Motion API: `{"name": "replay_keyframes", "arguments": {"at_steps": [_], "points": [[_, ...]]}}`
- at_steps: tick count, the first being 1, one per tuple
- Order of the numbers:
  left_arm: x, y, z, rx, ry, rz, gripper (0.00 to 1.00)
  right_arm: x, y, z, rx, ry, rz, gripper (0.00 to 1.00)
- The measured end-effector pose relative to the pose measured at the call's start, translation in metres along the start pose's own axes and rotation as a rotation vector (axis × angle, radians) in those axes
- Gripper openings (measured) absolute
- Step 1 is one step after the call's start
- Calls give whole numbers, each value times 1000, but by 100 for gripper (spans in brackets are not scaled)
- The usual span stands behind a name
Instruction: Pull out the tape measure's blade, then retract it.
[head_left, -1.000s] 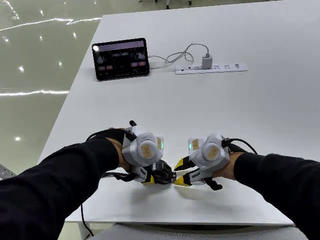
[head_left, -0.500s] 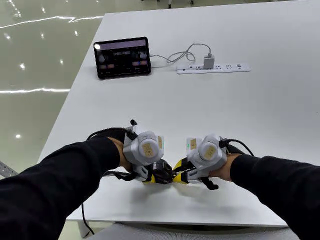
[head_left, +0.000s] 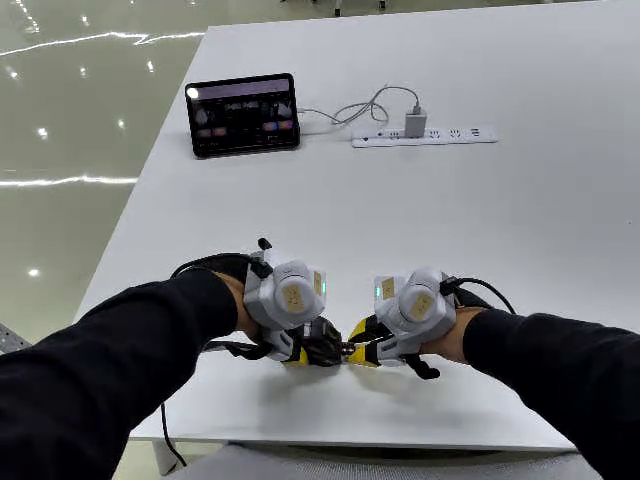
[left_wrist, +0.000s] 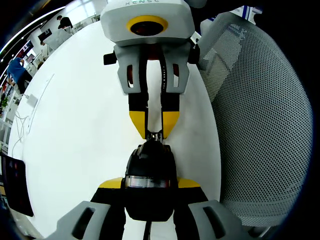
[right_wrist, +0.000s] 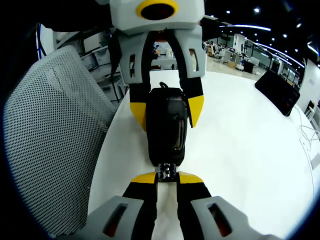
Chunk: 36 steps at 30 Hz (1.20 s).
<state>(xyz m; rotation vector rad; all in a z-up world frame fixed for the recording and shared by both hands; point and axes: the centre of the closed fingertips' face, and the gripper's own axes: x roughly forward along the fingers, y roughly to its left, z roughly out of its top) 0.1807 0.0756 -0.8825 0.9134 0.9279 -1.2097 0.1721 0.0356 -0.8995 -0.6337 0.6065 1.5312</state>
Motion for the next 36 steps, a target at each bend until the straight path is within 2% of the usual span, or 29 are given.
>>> {"name": "replay_keyframes", "arguments": {"at_steps": [5, 9, 12, 16, 17, 20, 23, 36], "points": [[0, -1, 0, -5, -1, 0, 33, 2, 0, 2, -24, 12, -4, 11], [0, -1, 0, -8, 1, 3, 33, 5, -2, 5, 8, -1, -4, 15], [1, -1, -1, -15, -2, 10, 33, 10, -1, 5, 31, 10, -1, 12], [0, -1, -1, -23, -1, 12, 33, 8, -2, 4, 43, 9, -1, 10], [0, 0, -1, -28, -5, 14, 33, 7, -4, 4, -9, 11, -11, 9], [0, 1, -1, -47, -22, 13, 33, 7, -4, 3, 14, 13, -11, 9], [0, 0, 0, -38, -27, 8, 33, 6, -4, 2, 33, 16, -8, 9], [-1, 0, 0, -45, -34, 6, 33, -2, -4, -6, 35, 33, -10, 9]]}}
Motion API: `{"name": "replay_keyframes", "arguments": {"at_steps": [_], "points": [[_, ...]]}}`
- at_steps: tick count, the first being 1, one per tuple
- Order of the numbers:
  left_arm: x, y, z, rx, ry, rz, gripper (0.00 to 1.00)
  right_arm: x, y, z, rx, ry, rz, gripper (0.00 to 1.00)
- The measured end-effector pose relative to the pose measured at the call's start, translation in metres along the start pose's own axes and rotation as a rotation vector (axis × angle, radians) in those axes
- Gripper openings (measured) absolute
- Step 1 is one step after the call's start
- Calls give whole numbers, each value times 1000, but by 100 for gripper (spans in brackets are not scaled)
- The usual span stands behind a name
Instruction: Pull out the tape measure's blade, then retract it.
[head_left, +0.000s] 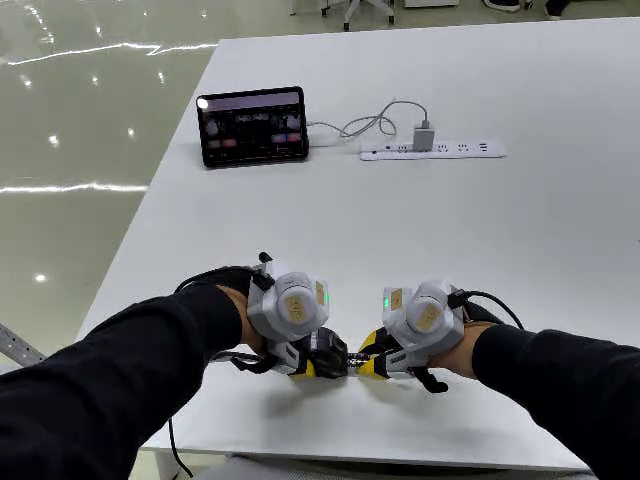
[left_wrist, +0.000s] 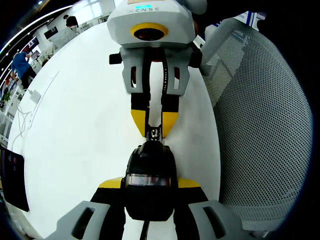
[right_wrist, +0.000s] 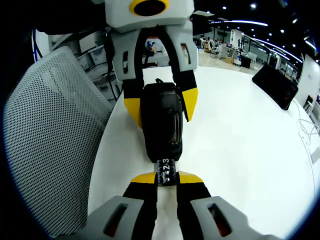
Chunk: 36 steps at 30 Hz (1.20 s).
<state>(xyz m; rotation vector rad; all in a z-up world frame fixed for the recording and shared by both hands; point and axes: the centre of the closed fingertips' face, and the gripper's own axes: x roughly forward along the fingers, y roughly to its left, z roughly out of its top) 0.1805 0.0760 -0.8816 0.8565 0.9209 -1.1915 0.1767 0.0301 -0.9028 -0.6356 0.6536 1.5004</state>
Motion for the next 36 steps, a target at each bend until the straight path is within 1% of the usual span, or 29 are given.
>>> {"name": "replay_keyframes", "arguments": {"at_steps": [2, 7, 21, 30, 36], "points": [[0, 0, 0, -1, -3, -1, 33, -1, 0, -1, -10, 3, 0, 8], [0, 0, 0, -3, -9, -5, 33, -4, 1, -5, -8, 12, 1, 8], [0, 0, 0, 4, -10, -8, 33, -9, 3, -10, 11, 32, 3, 9], [0, 0, 1, -4, -12, -9, 33, -13, 0, -14, 16, 29, 1, 9], [0, 0, 1, 0, -12, -15, 33, -14, 0, -15, 21, 16, -4, 8]]}}
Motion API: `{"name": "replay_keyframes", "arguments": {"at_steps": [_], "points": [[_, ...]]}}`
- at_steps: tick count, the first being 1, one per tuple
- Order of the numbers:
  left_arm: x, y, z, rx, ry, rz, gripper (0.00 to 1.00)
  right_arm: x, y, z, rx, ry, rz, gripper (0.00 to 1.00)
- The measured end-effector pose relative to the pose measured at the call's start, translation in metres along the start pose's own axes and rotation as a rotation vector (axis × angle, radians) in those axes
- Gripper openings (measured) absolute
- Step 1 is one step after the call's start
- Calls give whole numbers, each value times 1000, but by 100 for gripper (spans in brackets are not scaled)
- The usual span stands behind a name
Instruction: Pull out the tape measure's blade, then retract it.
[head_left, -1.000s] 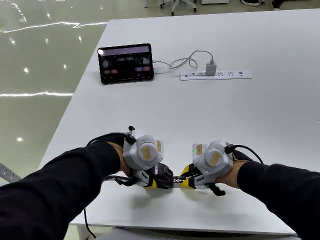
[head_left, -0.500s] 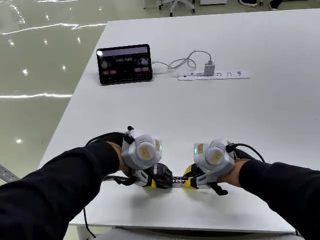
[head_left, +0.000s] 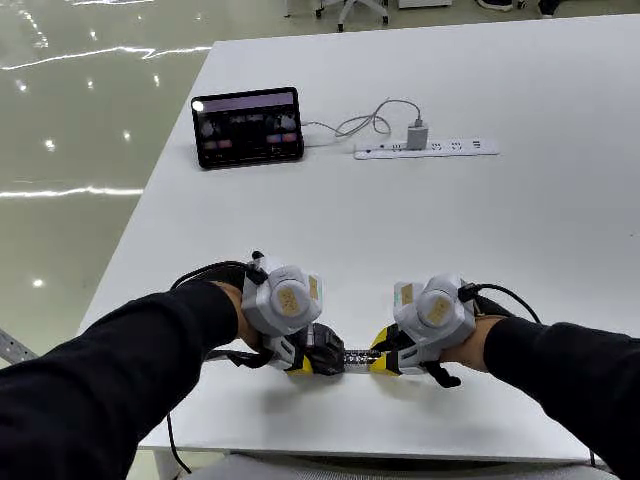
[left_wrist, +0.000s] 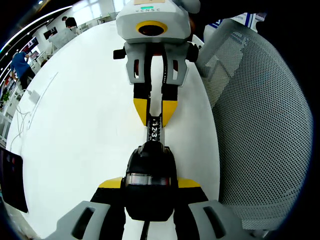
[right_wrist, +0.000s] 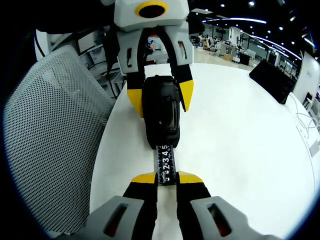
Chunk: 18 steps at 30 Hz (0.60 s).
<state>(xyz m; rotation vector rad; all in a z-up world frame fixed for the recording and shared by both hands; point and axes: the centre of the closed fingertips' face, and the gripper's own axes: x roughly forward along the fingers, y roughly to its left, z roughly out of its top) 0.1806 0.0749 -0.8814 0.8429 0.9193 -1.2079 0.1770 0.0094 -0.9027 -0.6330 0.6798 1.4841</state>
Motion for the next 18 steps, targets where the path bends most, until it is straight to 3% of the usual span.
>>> {"name": "replay_keyframes", "arguments": {"at_steps": [18], "points": [[0, 1, 0, 0, -5, 8, 33, -9, 0, -8, 19, 7, -5, 9]]}}
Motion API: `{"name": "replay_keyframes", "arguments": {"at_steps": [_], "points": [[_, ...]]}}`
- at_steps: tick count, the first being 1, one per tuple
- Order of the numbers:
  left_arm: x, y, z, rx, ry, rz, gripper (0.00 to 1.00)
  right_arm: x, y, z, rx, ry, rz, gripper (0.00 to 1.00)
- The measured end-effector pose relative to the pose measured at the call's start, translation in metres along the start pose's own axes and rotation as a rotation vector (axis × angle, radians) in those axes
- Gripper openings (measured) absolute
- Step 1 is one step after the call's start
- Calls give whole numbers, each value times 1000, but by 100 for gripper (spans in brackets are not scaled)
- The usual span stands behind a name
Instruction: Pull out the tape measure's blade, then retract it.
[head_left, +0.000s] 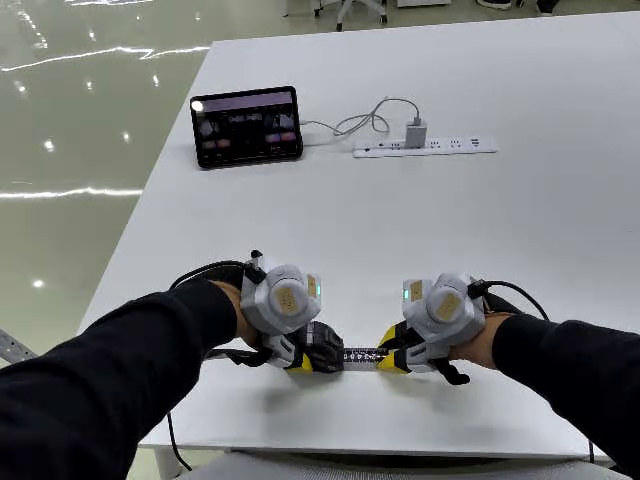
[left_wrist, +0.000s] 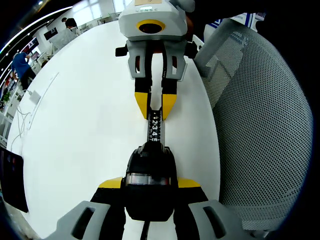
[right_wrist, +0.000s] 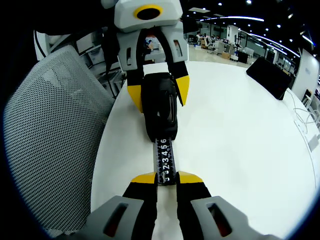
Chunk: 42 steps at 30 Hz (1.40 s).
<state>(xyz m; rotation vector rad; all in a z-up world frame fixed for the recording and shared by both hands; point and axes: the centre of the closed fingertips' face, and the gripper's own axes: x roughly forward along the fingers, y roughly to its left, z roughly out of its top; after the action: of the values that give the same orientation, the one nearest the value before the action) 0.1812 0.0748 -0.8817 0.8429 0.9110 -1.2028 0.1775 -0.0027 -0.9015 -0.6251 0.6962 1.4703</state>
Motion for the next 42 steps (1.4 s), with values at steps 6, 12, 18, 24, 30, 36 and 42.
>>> {"name": "replay_keyframes", "arguments": {"at_steps": [6, 12, 18, 24, 30, 36, 42], "points": [[1, 0, 0, -7, -2, 3, 33, -1, -1, -2, 8, -7, 2, 9], [0, 0, 0, -3, -2, 0, 33, -2, 0, -4, 8, -9, 1, 9], [0, 0, 1, -9, -6, 5, 33, -5, -1, -7, 9, -8, -3, 9], [0, 0, 1, -15, -11, 10, 33, -9, -1, -10, 2, 3, -6, 9], [0, 0, 1, -16, -11, 12, 33, -14, -3, -16, 0, 10, -8, 9], [0, 0, 1, -21, -15, 13, 33, -23, -5, -27, 16, 18, -17, 9], [0, 0, 1, -22, -14, 13, 33, -27, -5, -31, 30, 7, -25, 9]]}}
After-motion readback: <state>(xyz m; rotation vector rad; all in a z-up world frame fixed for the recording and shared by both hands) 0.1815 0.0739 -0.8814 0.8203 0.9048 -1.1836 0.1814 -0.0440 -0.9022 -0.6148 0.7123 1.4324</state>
